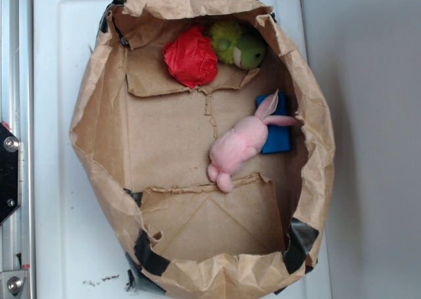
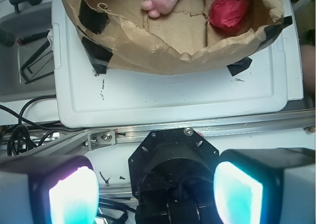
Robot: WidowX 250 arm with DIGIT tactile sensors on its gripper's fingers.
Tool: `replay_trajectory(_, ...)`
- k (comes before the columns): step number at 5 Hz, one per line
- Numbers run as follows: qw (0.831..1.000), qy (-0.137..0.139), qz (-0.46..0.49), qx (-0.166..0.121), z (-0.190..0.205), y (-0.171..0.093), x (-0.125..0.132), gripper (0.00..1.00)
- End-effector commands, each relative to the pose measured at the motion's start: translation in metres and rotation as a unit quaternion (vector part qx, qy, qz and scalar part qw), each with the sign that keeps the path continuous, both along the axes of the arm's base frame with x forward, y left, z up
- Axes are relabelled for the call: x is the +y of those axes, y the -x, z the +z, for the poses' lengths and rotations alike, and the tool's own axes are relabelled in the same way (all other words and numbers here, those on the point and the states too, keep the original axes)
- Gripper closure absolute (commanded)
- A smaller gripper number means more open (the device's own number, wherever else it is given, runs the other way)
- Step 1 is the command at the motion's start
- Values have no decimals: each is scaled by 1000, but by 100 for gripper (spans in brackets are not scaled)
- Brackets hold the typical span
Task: Grab the green animal.
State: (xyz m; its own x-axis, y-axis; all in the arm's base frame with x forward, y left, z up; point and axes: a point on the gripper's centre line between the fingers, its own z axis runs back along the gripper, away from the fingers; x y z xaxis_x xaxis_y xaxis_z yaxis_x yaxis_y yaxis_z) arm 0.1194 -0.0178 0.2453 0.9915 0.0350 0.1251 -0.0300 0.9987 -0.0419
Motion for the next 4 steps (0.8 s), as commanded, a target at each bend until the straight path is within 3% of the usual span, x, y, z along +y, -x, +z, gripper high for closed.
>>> replay_trajectory(1, 1000, 0, 0, 0, 0, 0, 0, 0)
replay_trajectory(2, 999, 0, -9, -49, -24, -50, -2, 0)
replay_trajectory(4, 998, -46, -23, -48, -64, -143, 14, 0)
